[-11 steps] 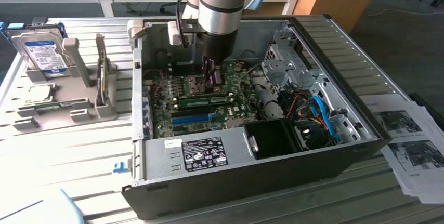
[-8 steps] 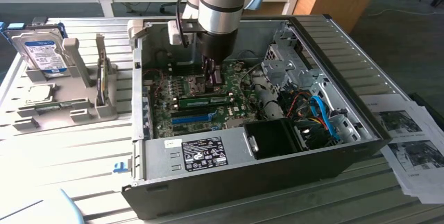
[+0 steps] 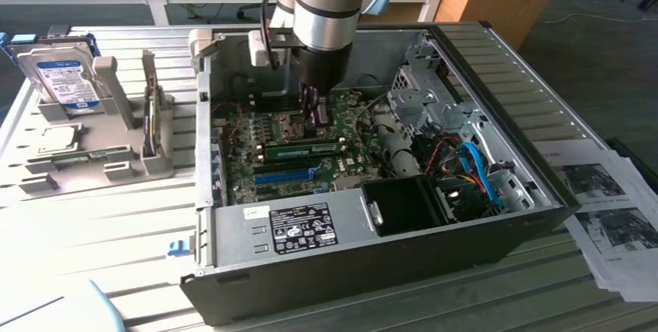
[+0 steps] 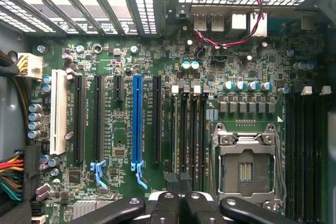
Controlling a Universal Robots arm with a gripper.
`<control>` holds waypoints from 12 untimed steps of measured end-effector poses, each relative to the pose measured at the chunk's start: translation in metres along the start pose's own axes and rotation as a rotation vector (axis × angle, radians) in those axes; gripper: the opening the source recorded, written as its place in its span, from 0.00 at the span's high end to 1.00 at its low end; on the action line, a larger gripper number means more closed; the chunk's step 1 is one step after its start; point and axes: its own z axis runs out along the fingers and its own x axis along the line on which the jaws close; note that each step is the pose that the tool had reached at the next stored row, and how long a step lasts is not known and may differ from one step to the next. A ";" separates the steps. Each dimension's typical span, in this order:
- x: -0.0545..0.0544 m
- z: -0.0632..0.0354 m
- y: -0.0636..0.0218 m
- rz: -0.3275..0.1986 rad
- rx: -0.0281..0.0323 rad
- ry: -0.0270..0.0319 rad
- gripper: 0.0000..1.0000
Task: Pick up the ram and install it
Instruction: 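Press down the ram until it locks into place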
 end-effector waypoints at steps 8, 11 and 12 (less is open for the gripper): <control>0.000 0.0005 0.0189 0.000 0.0000 0.0000 0.91; 0.000 0.0005 0.0191 0.000 0.0000 0.0000 0.91; 0.000 0.0006 0.0191 0.000 0.0000 0.0000 0.91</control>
